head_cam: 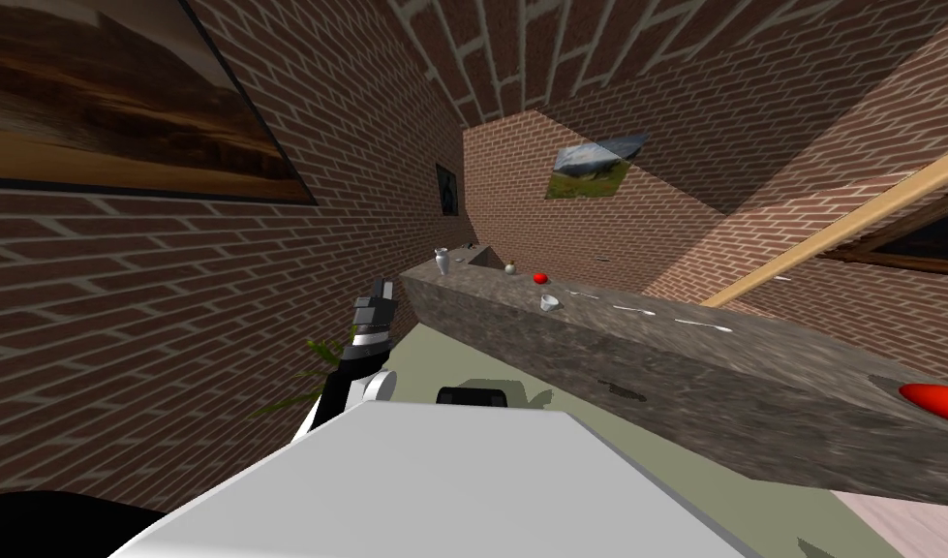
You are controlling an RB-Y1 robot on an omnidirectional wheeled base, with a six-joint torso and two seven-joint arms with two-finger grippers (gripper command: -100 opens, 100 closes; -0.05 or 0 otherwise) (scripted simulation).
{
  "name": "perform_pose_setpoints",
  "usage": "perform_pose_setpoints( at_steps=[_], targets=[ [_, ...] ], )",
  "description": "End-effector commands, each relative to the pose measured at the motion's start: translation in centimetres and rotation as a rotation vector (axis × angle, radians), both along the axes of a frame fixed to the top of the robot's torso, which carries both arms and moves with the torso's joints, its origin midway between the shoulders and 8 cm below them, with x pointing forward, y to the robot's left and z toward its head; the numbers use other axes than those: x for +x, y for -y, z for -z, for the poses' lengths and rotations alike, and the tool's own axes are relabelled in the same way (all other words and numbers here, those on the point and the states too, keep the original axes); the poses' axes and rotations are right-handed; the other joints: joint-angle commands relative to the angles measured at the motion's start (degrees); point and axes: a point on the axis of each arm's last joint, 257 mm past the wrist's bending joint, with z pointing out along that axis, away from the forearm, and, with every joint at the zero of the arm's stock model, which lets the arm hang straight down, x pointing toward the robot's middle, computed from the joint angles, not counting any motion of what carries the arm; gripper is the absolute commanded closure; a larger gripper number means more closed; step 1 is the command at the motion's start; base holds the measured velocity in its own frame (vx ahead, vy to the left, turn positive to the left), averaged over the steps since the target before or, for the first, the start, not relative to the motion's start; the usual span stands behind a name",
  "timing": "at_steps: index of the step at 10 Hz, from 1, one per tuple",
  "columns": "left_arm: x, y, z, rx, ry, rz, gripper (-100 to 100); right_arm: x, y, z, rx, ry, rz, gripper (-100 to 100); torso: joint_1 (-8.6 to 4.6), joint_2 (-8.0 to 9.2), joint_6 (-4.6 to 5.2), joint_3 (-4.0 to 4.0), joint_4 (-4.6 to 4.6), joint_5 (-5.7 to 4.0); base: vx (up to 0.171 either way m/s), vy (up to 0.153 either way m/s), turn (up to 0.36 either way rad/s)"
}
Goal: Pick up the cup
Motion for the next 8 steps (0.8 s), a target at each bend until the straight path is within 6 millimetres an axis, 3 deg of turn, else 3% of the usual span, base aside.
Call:
perform_pose_setpoints(
  at_steps=[1,2,3,5,6,8],
  targets=[
    [0.0,0.0,0.0,0.000,0.000,0.000,0,-2.2,2.9,0.6,-0.062,-0.065,-0.020,-100,0.00,0.00,0.00,0.00,0.00,0.00,0.035,0.078,0.070],
    [0.0,0.0,0.0,0.000,0.000,0.000,0,-2.1,3.5,0.3,-0.078,-0.075,-0.045,-100,0.03,-0.03,-0.01,-0.01,0.00,0.00,0.031,0.069,0.037],
    [0.0,0.0,0.0,0.000,0.000,0.000,0,-3.5,5.9,0.3,-0.123,-0.118,-0.056,-100,0.01,-0.02,0.00,-0.01,-0.01,0.01,0.046,0.092,0.084],
    [0.0,0.0,0.0,0.000,0.000,0.000,0,-3.4,6.8,0.0,-0.145,-0.131,-0.086,-100,0.05,-0.05,0.01,-0.03,-0.01,0.02,0.031,0.050,0.014],
    [0.0,0.0,0.0,0.000,0.000,0.000,0,-4.6,9.4,-0.3,-0.193,-0.170,-0.094,-100,-0.10,0.01,0.00,0.01,0.00,-0.02,0.032,0.054,0.089],
    [0.0,0.0,0.0,0.000,0.000,0.000,0,-4.3,10.0,-0.7,-0.210,-0.178,-0.123,-100,-0.07,-0.04,-0.01,-0.02,-0.01,-0.01,0.029,0.036,0.024]
  ],
)
